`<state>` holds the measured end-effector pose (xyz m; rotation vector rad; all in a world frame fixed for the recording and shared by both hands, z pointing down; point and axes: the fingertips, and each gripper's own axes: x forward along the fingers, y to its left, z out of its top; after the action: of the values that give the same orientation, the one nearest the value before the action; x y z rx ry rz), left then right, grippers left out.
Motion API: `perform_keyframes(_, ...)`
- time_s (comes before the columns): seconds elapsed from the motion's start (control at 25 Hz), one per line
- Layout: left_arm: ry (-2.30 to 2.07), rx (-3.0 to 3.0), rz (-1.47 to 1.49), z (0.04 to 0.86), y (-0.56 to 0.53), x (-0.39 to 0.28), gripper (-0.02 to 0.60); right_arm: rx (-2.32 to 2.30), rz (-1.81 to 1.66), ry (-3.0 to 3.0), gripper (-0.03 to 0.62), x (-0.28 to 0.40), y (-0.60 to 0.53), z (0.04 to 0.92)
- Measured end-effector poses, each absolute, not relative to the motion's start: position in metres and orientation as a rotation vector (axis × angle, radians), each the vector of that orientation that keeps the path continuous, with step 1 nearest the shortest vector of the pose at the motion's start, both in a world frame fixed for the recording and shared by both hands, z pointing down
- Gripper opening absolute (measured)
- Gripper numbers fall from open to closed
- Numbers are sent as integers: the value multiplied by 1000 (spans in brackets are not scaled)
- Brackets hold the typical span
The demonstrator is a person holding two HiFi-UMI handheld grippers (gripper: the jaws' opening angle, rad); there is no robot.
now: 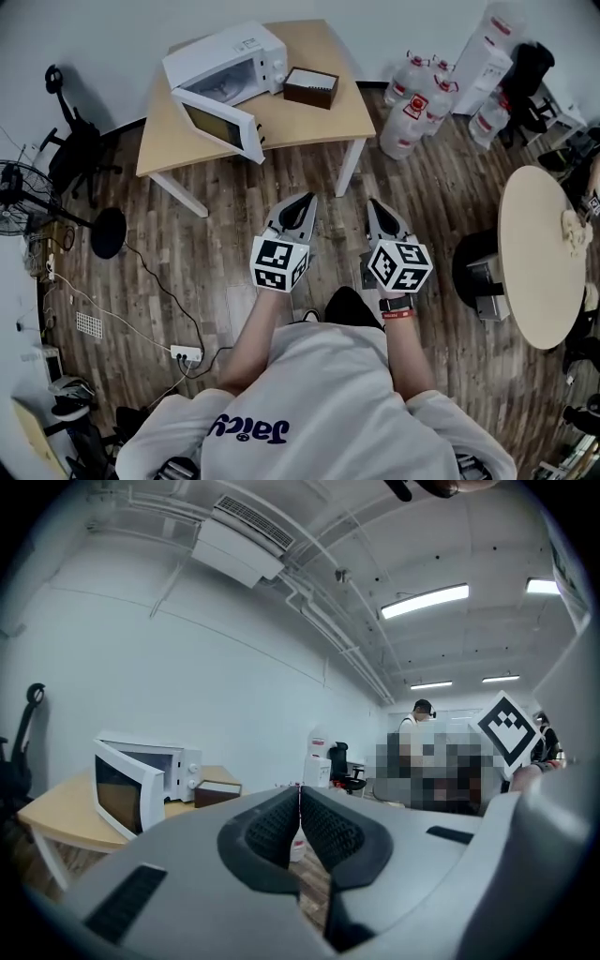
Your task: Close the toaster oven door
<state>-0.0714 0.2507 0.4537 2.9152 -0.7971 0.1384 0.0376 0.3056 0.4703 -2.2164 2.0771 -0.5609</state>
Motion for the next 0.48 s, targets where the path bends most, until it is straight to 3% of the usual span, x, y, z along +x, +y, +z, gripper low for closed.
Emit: perform_keyframes(0.48, -1002, 2851, 111, 457, 146, -78, 23, -2041, -523, 2289, 15, 34, 174, 470)
